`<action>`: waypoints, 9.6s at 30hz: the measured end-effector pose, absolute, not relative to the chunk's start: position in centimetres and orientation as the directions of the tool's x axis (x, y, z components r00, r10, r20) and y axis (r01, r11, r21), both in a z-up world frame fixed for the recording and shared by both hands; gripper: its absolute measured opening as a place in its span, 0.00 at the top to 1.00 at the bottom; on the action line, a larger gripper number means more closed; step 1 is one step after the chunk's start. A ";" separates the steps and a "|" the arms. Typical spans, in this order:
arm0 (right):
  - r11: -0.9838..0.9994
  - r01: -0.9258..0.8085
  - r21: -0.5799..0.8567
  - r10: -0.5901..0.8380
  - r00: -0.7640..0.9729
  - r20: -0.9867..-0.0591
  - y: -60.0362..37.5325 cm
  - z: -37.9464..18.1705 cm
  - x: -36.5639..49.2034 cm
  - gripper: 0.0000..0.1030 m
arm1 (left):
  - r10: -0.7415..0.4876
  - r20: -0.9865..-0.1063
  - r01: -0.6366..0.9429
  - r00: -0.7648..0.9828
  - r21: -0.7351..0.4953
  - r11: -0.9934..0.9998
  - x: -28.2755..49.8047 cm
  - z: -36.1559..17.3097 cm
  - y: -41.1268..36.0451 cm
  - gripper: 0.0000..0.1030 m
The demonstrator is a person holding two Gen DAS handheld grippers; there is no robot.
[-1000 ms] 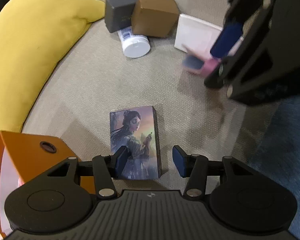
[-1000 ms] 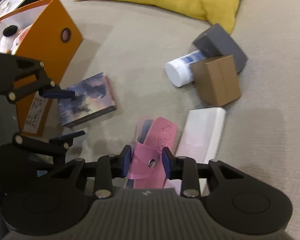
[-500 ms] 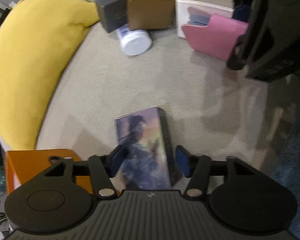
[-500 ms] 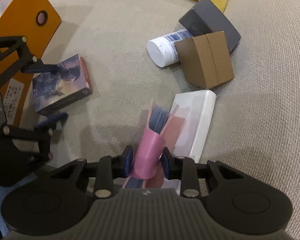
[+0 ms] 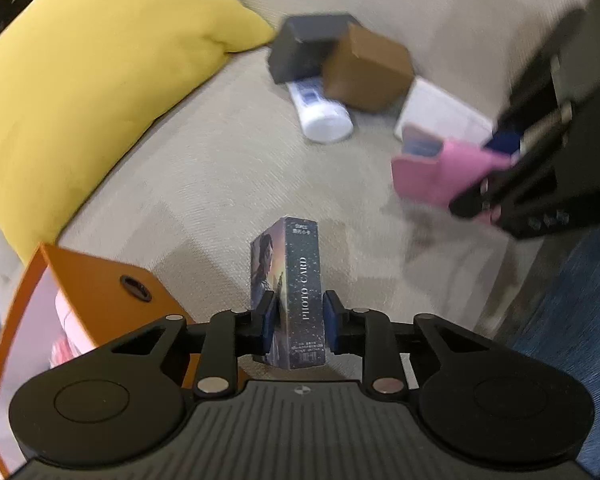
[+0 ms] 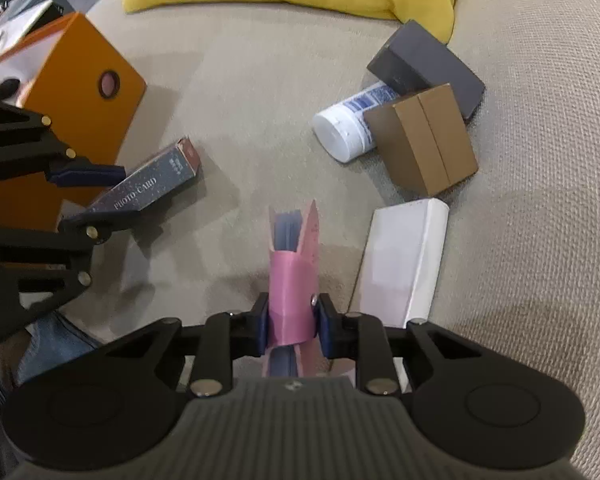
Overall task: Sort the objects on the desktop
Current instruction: 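Grasp the PHOTO CARD pack with the left tool while the right tool lifts the wallet, then carry the wallet and card pack over the shoebox with both tools, then lower wallet and card pack into the shoebox and open both tools, then move both tools back toward the grey and brown boxes, then grasp the grey box with the left tool while the right tool grasps the brown box, then carry the grey and brown boxes over the shoebox with both tools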
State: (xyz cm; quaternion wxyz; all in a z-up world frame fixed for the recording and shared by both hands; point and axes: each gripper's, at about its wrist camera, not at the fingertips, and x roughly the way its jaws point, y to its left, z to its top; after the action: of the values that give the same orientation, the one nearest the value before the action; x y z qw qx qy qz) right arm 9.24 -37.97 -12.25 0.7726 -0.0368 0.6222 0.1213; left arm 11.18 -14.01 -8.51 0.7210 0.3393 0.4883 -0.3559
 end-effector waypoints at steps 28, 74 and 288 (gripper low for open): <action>0.973 -0.187 0.135 0.167 0.168 -0.972 -37.7 -12.5 9.2 0.77 | -0.204 -0.940 0.755 0.273 0.078 0.651 13.0 -8.7 -12.5 0.75; 0.738 -0.224 0.637 0.675 0.259 -0.691 -5.4 -10.1 15.7 0.77 | -0.221 -0.820 0.211 0.528 -0.126 0.969 16.3 -1.4 22.2 0.75; 0.909 -0.351 0.223 0.387 0.518 -0.763 -34.0 0.3 10.6 0.52 | -0.367 -0.800 0.781 0.475 0.191 0.595 12.2 6.6 -4.1 0.57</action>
State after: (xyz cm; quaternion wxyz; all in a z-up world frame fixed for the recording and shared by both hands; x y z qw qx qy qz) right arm 10.56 -34.03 0.35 0.8710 0.0203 0.4427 0.2120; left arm 12.19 -4.06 6.60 0.8124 0.2787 0.3711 -0.3532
